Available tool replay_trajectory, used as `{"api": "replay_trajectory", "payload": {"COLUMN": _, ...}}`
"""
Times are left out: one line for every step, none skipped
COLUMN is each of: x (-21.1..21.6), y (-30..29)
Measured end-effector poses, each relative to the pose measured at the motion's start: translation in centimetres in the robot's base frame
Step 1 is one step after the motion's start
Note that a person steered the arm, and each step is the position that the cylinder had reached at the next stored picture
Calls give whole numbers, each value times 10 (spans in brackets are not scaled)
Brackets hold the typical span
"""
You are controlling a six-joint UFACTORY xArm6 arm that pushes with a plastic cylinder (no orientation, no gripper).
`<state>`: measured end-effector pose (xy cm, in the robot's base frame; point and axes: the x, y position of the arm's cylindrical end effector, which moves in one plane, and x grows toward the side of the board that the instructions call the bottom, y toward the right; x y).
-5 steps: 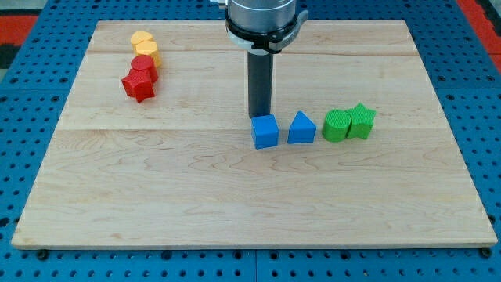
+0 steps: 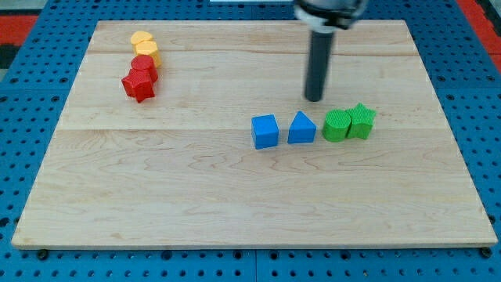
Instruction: Move the blue cube closer to the blue triangle
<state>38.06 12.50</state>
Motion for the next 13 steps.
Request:
{"api": "replay_trajectory", "payload": {"x": -73, "y": -6}}
{"api": "replay_trajectory", "payload": {"x": -83, "y": 96}}
{"api": "replay_trajectory", "payload": {"x": -23, "y": 172}}
{"api": "replay_trajectory", "payload": {"x": 42, "y": 219}}
{"api": "replay_trajectory", "payload": {"x": 136, "y": 196}}
{"api": "replay_trajectory", "payload": {"x": 161, "y": 110}}
{"api": "replay_trajectory", "payload": {"x": 126, "y": 4}}
{"api": "replay_trajectory", "payload": {"x": 124, "y": -34}}
{"api": "replay_trajectory", "payload": {"x": 131, "y": -107}}
{"api": "replay_trajectory", "payload": {"x": 99, "y": -141}}
{"api": "replay_trajectory", "payload": {"x": 69, "y": -141}}
{"api": "replay_trajectory", "payload": {"x": 74, "y": -141}}
{"api": "replay_trajectory", "payload": {"x": 95, "y": -156}}
